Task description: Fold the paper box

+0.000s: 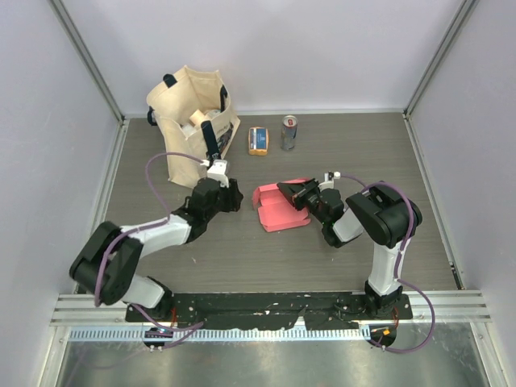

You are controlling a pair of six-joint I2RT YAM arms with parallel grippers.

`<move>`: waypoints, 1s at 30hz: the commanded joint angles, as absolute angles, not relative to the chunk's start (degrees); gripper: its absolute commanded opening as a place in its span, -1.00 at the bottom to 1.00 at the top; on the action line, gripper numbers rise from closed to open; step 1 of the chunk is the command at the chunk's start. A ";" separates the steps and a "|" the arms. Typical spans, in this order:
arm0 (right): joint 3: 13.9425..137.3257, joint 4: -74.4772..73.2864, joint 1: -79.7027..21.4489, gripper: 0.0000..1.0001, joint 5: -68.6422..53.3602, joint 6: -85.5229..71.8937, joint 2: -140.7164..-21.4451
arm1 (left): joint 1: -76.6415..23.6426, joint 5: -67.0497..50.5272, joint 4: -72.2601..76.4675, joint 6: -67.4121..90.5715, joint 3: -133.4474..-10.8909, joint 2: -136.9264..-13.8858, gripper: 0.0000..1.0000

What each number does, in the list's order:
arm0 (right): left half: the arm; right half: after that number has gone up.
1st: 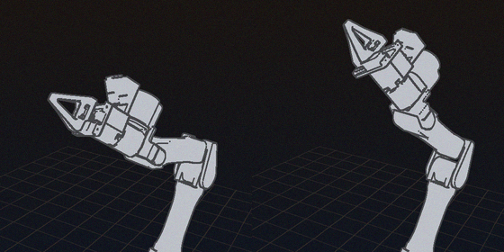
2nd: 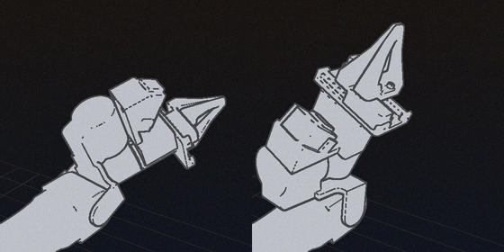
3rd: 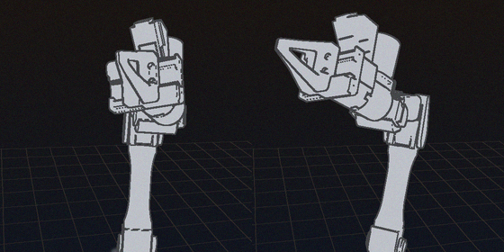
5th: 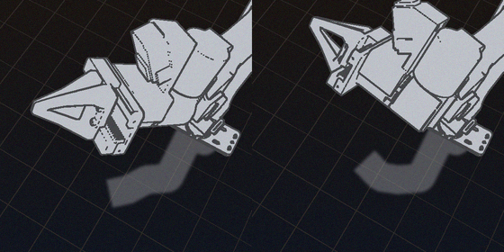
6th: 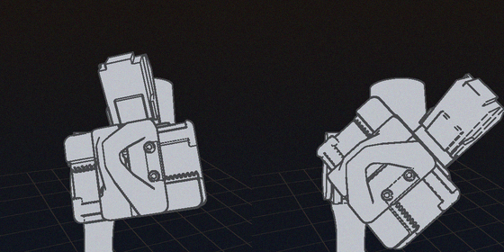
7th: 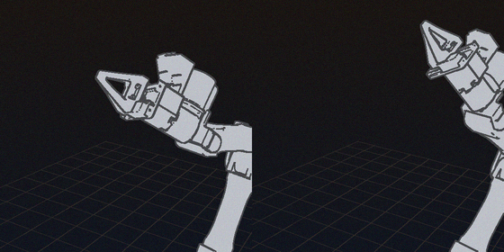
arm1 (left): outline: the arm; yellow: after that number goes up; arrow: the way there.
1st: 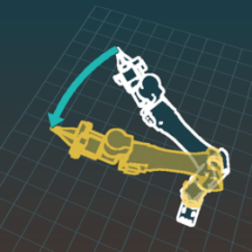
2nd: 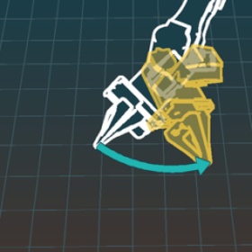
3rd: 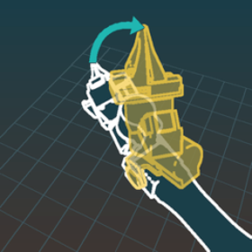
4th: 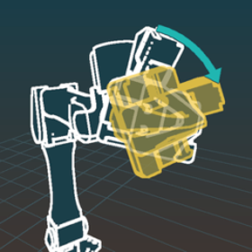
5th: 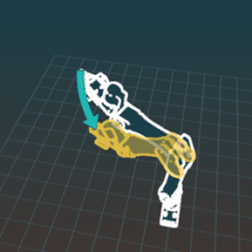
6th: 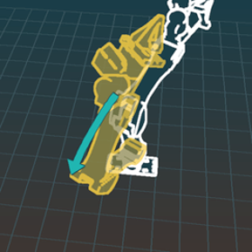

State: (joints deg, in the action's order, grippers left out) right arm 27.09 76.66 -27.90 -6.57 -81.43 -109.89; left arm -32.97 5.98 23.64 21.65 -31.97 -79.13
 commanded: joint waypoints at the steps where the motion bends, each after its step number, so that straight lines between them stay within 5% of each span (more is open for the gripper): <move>1: 26.54 84.29 -27.86 -0.97 -5.63 -80.60 -109.86 | -32.61 3.08 19.96 19.95 -39.37 -87.35 -0.08; 3: 26.37 84.29 -27.77 -0.97 -5.63 -80.60 -109.86 | -32.87 1.42 21.26 18.12 -40.43 -89.20 -0.21; 11: 26.98 84.29 -27.77 -0.97 -5.10 -81.12 -110.22 | -35.77 -6.24 24.52 13.89 -43.24 -92.72 -0.07; 30: 24.35 85.52 -27.95 -0.96 -3.78 -80.95 -110.21 | -39.55 -3.34 25.92 13.01 -46.06 -95.27 0.06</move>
